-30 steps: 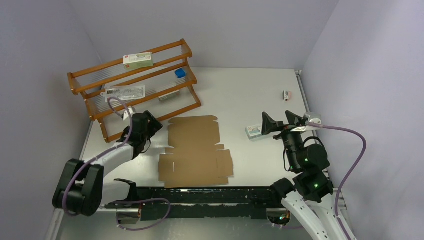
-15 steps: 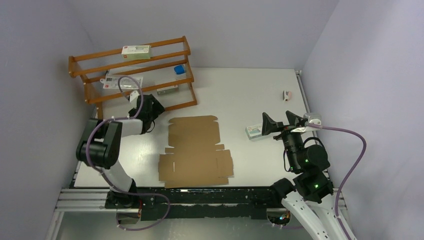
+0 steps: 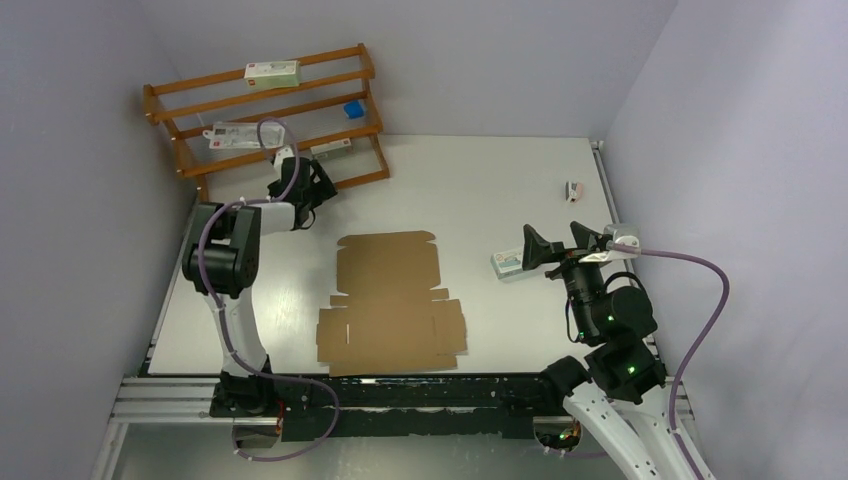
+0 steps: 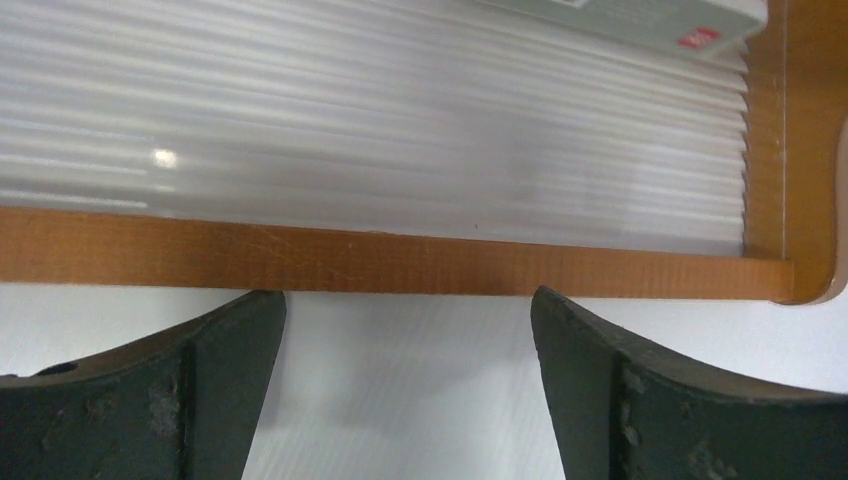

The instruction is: Fold the paper box

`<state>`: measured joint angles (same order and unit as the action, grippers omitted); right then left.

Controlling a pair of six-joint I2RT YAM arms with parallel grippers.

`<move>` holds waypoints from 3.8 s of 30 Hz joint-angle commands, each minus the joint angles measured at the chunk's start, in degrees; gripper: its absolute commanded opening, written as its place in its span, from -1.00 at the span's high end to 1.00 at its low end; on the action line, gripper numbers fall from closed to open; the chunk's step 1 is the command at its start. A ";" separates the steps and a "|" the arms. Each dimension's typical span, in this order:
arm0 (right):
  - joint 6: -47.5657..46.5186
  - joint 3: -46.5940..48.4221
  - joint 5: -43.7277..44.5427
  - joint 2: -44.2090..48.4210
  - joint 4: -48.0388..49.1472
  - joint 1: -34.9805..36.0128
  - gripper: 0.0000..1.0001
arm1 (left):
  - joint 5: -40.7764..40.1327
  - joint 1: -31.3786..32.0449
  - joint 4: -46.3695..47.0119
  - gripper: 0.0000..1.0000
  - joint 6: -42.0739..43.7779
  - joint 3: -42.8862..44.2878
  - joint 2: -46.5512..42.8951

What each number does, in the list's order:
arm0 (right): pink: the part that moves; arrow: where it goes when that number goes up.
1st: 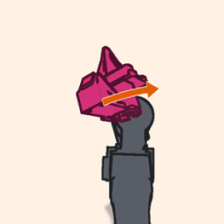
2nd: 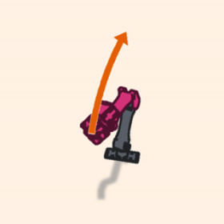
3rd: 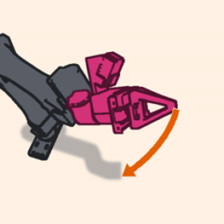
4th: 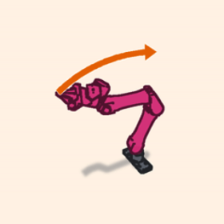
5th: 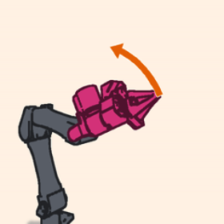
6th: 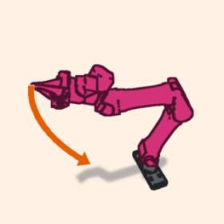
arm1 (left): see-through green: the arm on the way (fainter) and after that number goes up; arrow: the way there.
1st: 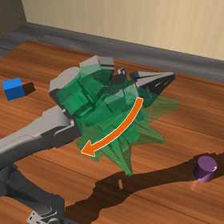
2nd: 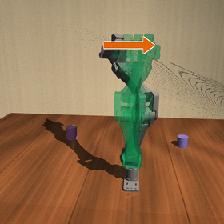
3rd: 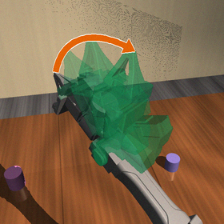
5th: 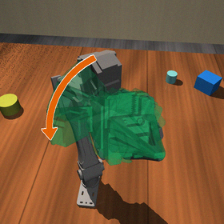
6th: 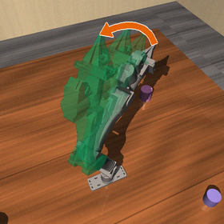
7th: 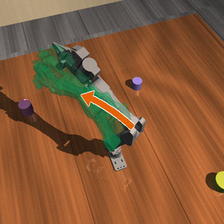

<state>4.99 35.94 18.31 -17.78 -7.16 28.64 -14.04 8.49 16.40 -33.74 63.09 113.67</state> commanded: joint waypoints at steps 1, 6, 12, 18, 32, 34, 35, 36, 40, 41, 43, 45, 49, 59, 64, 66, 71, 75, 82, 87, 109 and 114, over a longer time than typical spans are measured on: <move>-0.69 0.35 0.00 -0.06 -0.05 0.63 -1.00 | 3.19 -0.76 0.54 -0.95 5.71 6.92 3.55; -0.62 0.44 -0.39 -0.47 0.02 0.71 -1.00 | 4.80 -0.84 -0.44 -0.95 7.74 9.98 5.17; 0.25 1.26 -1.46 -2.00 -0.81 0.64 -1.00 | 10.14 -0.43 -0.20 -0.95 7.89 5.56 -1.03; 1.70 2.05 -3.90 -3.14 -1.67 0.68 -1.00 | 10.71 2.72 -4.69 -0.95 7.60 -3.04 -10.24; 7.44 2.04 -19.15 -16.15 -5.05 0.68 -1.00 | 5.76 14.42 -27.31 -0.95 4.09 -20.51 -38.79; 7.45 1.32 -22.32 -19.35 -4.79 0.68 -1.00 | 5.83 16.40 -30.07 -0.95 2.83 -23.37 -43.58; 7.59 0.87 -23.28 -20.92 -4.74 0.70 -1.00 | 6.39 17.21 -31.17 -0.95 1.48 -25.43 -45.27; 7.59 0.38 -23.84 -22.44 -4.57 0.64 -1.00 | 7.58 17.83 -31.47 -0.95 0.64 -26.99 -47.05; 8.58 -1.75 -26.40 -27.59 -3.08 0.69 -1.00 | 10.98 21.27 -31.98 -0.95 -4.30 -31.69 -52.14; 8.92 -2.44 -27.86 -28.66 -2.38 0.68 -1.00 | 10.87 22.51 -32.12 -0.96 -5.11 -32.54 -52.86; 10.38 -3.85 -29.34 -31.29 -0.84 0.68 -1.00 | 11.00 24.48 -31.59 -0.95 -6.27 -34.09 -53.06; 11.66 -4.48 -30.47 -35.31 -0.67 0.71 -1.00 | 11.89 25.41 -30.83 -0.95 -7.04 -34.91 -52.28; 15.96 -5.28 -32.07 -41.79 -1.24 0.70 -0.99 | 11.30 26.54 -32.53 -0.95 -6.18 -33.73 -51.39; 22.87 -10.28 -34.04 -45.45 -2.17 0.70 -0.58 | 10.29 26.58 -31.36 -0.95 -2.02 -29.52 -46.42; 24.34 -11.20 -35.59 -46.32 -1.43 0.69 -0.28 | 11.15 26.58 -29.15 -0.95 -1.22 -28.71 -43.36; 24.58 -11.37 -35.08 -46.56 -1.49 0.67 -0.21 | 10.95 26.58 -29.00 -0.95 -0.87 -28.51 -42.98; 24.68 -12.47 -35.22 -48.51 -0.18 0.67 0.00 | 9.98 26.58 -29.34 -0.95 -0.14 -28.08 -43.53; 25.06 -12.89 -36.32 -50.64 0.92 0.68 0.11 | 8.31 26.58 -30.77 -0.95 1.48 -26.38 -44.17; 25.09 -12.72 -38.73 -53.28 4.21 0.69 0.45 | 3.08 26.57 -33.92 -0.95 6.83 -20.72 -44.25; 23.54 -9.62 -36.71 -57.16 5.80 0.63 0.83 | -0.08 26.58 -36.81 -0.95 10.81 -17.10 -44.60; 10.87 32.55 -29.11 -88.12 6.07 -4.44 0.38 | 9.28 14.31 -43.88 -0.95 23.82 -2.80 -36.91; 14.10 21.33 -28.52 -79.65 8.66 -4.41 0.10 | 12.61 9.08 -46.22 -0.95 25.32 3.74 -27.96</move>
<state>16.40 64.79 -10.44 -103.85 -0.84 24.18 -6.09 20.32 -26.46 -11.16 61.69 80.84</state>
